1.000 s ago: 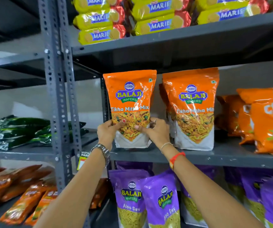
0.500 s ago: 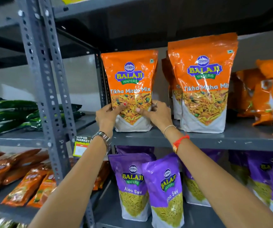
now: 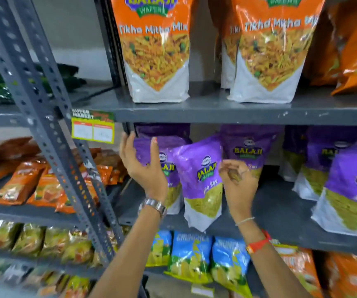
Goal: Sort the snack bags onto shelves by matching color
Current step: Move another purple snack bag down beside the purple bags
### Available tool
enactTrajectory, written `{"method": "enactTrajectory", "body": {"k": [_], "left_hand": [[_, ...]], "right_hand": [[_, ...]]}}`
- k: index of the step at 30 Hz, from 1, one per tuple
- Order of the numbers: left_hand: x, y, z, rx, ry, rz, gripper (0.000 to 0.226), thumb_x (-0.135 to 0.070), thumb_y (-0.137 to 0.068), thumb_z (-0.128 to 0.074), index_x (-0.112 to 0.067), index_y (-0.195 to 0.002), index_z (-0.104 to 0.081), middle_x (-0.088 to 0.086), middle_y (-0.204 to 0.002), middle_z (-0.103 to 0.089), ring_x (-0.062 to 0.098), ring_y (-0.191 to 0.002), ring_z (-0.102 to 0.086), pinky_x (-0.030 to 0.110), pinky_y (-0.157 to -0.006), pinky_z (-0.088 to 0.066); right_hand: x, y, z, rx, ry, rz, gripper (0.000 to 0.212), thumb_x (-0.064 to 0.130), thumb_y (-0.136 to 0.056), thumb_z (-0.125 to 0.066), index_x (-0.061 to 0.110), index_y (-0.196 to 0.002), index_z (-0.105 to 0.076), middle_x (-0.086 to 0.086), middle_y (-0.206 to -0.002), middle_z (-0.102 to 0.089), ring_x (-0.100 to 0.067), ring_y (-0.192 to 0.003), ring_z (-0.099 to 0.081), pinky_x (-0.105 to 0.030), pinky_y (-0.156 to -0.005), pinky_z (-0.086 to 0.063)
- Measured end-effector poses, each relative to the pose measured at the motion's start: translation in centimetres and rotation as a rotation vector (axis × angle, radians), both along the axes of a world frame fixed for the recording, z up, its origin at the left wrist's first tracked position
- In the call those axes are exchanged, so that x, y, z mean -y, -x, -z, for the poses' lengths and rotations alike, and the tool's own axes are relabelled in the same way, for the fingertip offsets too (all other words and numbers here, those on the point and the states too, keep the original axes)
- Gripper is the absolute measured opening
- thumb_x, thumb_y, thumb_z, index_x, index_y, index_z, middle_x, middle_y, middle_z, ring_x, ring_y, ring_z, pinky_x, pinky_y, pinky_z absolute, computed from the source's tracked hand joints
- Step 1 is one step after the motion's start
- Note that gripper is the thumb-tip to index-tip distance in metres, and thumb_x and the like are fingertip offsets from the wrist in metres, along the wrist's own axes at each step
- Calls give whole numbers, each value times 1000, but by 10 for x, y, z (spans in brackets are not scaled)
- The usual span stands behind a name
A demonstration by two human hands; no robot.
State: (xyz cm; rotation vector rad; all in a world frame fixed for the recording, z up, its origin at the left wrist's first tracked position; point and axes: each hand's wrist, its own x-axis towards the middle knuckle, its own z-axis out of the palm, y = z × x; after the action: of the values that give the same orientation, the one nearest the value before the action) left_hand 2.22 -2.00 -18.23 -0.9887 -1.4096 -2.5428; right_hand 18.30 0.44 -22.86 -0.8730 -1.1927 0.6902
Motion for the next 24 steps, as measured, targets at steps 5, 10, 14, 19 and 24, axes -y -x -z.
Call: {"method": "enactTrajectory", "body": {"k": [5, 10, 14, 19, 24], "left_hand": [[14, -36, 89, 230, 257, 258, 39, -13, -83, -67, -6, -119, -56, -4, -98, -61, -8, -85, -58, 23, -81, -49], [19, -55, 146, 318, 506, 580, 29, -15, -92, -53, -7, -119, -51, 8, -109, -61, 2, -92, -60, 37, -87, -47], [14, -61, 156, 252, 596, 732, 52, -20, -94, -48, -12, -143, -30, 12, -151, -36, 24, -138, -37, 44, -113, -33], [5, -62, 162, 287, 609, 682, 44, -19, -97, -42, -13, -140, -36, 13, -148, -42, 29, -132, -44, 53, -108, -38], [-10, -62, 167, 268, 587, 644, 32, -18, -97, -41, -14, -129, -46, 5, -133, -55, 20, -121, -52, 42, -106, -41]], "right_hand": [[-36, -24, 77, 218, 212, -74, 44, -2, -79, -70, -2, -120, -55, -17, -122, -61, -2, -103, -57, -4, -88, -41], [-70, -38, 105, 491, 483, -482, 100, 13, -72, -81, 10, -149, -17, -5, -155, -27, -16, -136, -31, -23, -108, -29], [-79, -39, 109, 516, 573, -567, 93, 20, -71, -82, 12, -145, -27, -9, -147, -43, -22, -136, -41, -37, -111, -38], [-77, -39, 116, 383, 605, -518, 82, 9, -63, -86, 10, -132, -41, -15, -134, -56, -30, -126, -53, -44, -105, -46], [-69, -46, 120, 315, 534, -431, 101, 39, -37, -95, 21, -125, -49, -6, -122, -67, -21, -114, -63, -46, -98, -53]]}}
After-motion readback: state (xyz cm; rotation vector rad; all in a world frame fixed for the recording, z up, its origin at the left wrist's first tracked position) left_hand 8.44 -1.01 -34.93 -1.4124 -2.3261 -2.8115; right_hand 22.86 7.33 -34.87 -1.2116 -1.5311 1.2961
